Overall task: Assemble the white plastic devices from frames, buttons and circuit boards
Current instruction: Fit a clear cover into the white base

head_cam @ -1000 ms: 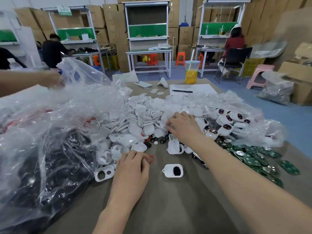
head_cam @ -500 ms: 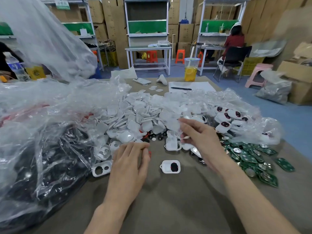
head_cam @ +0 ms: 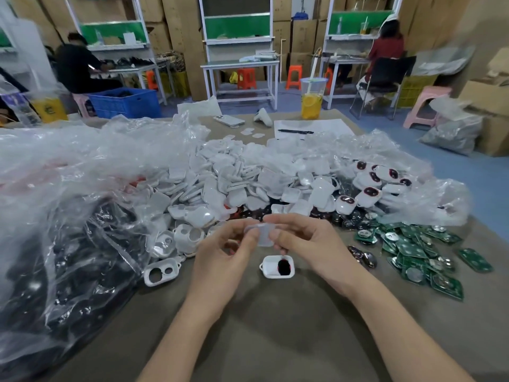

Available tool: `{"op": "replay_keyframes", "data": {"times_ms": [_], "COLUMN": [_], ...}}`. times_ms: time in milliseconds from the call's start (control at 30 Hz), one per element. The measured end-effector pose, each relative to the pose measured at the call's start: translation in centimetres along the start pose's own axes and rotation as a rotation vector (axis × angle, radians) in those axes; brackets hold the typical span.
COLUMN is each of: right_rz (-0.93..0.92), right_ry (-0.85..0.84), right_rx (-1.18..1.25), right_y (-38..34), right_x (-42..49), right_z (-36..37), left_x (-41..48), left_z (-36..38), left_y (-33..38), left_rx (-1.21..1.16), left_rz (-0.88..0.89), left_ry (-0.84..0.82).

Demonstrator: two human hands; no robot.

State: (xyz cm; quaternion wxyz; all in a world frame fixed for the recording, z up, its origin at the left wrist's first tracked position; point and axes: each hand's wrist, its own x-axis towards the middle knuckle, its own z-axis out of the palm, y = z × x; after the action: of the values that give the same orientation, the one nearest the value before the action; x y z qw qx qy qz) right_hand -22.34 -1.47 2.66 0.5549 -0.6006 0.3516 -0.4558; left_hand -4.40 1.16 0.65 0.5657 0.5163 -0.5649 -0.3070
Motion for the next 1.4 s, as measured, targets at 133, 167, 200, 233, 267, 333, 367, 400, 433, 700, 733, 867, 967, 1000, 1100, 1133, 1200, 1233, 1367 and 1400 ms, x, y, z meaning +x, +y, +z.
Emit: {"op": "replay_keyframes", "data": {"times_ms": [133,167,200,233,267,333,367,400,433,700,733,867,967,1000,1100,1133,1200,1233,1367,1400], "right_rz": [0.004,0.004,0.003,0.002,0.003,0.008,0.012,0.016,0.022,0.035,0.038,0.043,0.037,0.035,0.031,0.031,0.029,0.027,0.019,0.017], "right_ry": [0.017,0.010,0.002,-0.004,-0.008,-0.009,-0.009,-0.011,-0.013,0.026,0.030,0.027,0.037,0.044,0.049,0.047,0.039,0.035,0.037,0.043], "right_rx": [0.006,0.011,0.022,0.032,0.041,0.070,0.090,0.103,0.101,0.015,0.017,0.003,0.002,0.001,0.005,0.004,-0.005,-0.006,0.076,0.112], "right_y": [0.15,0.24,0.29,0.29,0.29,0.32,0.31,0.30,0.31,0.38,0.36,0.44,0.39,0.36,0.36,0.41,0.51,0.56,0.81,0.92], "right_x": [0.22,0.28,0.30,0.29,0.32,0.38,0.40,0.39,0.37,0.28,0.29,0.30,0.30,0.31,0.33,0.34,0.32,0.32,0.54,0.64], "right_z": [-0.36,-0.42,-0.45,-0.45,-0.45,-0.45,-0.44,-0.42,-0.36,-0.29,-0.32,-0.36,-0.43,-0.46,-0.51,-0.53,-0.57,-0.57,-0.60,-0.63], "left_x": [0.30,0.35,0.37,0.38,0.39,0.39,0.37,0.34,0.29,0.10,0.08,-0.04,-0.04,-0.03,0.03,0.04,0.09,0.10,0.04,0.02], "left_z": [-0.16,-0.17,-0.16,-0.17,-0.17,-0.14,-0.14,-0.16,-0.17,-0.15,-0.15,-0.26,-0.29,-0.28,-0.19,-0.15,-0.08,-0.05,-0.14,-0.20], "left_y": [-0.27,-0.39,-0.43,-0.38,-0.31,-0.25,-0.23,-0.22,-0.20,-0.36,-0.36,-0.32,-0.28,-0.20,0.07,0.14,0.09,0.01,0.07,0.13], "left_rx": [-0.034,-0.047,-0.058,-0.064,-0.064,-0.066,-0.068,-0.068,-0.066,-0.072,-0.078,-0.076,-0.080,-0.087,-0.095,-0.090,-0.083,-0.074,-0.056,-0.059], "left_rz": [0.007,0.001,-0.005,-0.006,-0.005,-0.004,-0.005,-0.005,-0.003,-0.021,-0.020,-0.001,-0.005,-0.006,-0.001,0.002,0.006,0.004,-0.002,-0.002], "left_ry": [-0.009,-0.010,-0.009,-0.008,-0.007,-0.006,-0.006,-0.009,-0.014,-0.048,-0.051,-0.065,-0.062,-0.056,-0.031,-0.026,-0.021,-0.016,-0.014,-0.016]}}
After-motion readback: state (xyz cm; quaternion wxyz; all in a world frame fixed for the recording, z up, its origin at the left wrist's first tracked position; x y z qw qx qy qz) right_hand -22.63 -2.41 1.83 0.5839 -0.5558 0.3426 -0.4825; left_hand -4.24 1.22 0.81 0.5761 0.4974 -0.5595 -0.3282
